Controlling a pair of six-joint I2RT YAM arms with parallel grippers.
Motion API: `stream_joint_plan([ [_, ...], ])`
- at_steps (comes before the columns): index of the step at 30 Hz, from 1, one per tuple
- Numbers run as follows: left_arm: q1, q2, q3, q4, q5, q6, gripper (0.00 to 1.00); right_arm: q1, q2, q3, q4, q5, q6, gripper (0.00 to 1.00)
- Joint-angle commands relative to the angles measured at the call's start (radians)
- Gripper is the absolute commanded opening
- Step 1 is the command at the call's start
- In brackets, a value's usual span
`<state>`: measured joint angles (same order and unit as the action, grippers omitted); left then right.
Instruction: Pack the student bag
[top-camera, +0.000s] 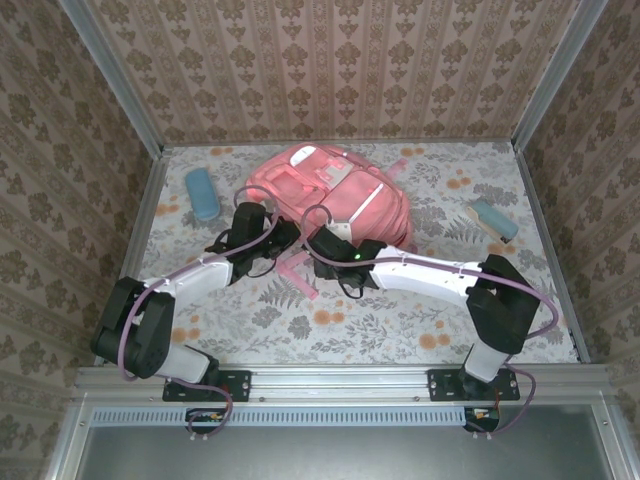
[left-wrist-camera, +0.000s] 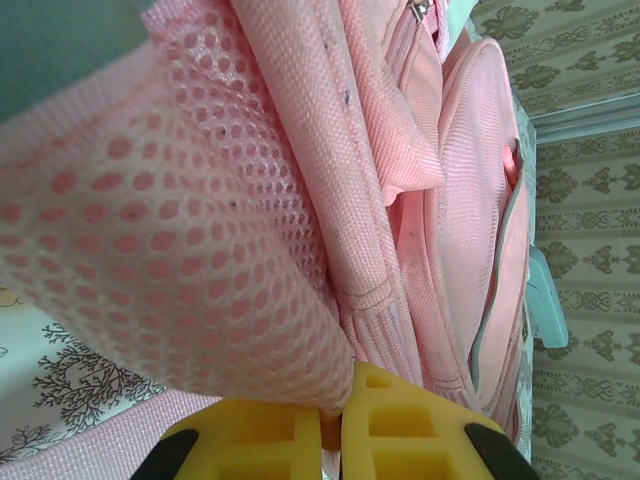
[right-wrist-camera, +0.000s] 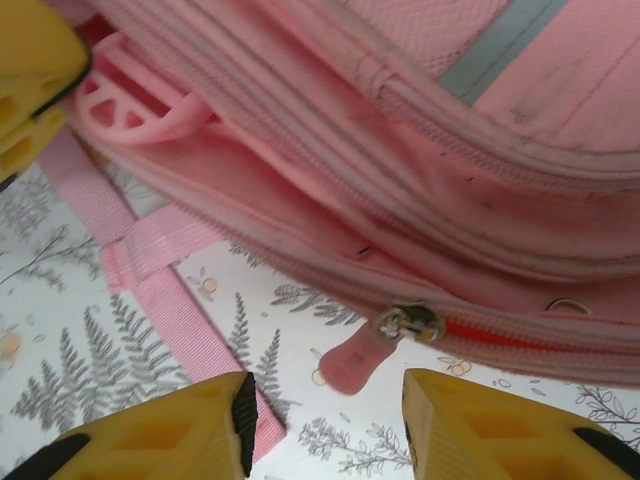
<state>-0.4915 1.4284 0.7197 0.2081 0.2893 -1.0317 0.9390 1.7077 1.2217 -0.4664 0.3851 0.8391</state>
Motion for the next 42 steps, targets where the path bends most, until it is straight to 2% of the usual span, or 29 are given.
stream_joint_plan([
  [1,-0.007,-0.037,0.053,0.045,0.023,0.034,0.08,0.003,0.045,0.04,-0.105,0.099,0.049,0.42],
  [7,-0.012,-0.034,0.053,0.039,0.022,0.033,0.08,0.0,0.111,0.096,-0.112,0.105,0.046,0.43],
  [10,-0.013,-0.033,0.057,0.037,0.027,0.039,0.08,0.002,0.144,0.136,-0.149,0.152,0.056,0.41],
  [19,-0.015,-0.03,0.078,-0.017,0.007,0.062,0.08,-0.002,0.143,0.123,-0.239,0.232,0.095,0.19],
  [23,-0.013,-0.028,0.081,-0.043,-0.015,0.078,0.07,-0.002,0.099,0.082,-0.242,0.245,0.076,0.11],
  [26,-0.013,-0.025,0.088,-0.066,-0.036,0.094,0.07,-0.003,0.065,0.06,-0.239,0.246,0.037,0.1],
  [31,-0.006,-0.019,0.09,-0.093,-0.07,0.113,0.05,-0.018,-0.009,0.009,-0.229,0.213,-0.022,0.13],
  [38,0.01,0.003,0.087,-0.101,-0.078,0.125,0.04,-0.091,-0.125,-0.127,-0.148,0.088,-0.075,0.09],
  [42,0.02,0.021,0.09,-0.103,-0.075,0.131,0.04,-0.134,-0.167,-0.172,-0.146,0.056,-0.1,0.08],
])
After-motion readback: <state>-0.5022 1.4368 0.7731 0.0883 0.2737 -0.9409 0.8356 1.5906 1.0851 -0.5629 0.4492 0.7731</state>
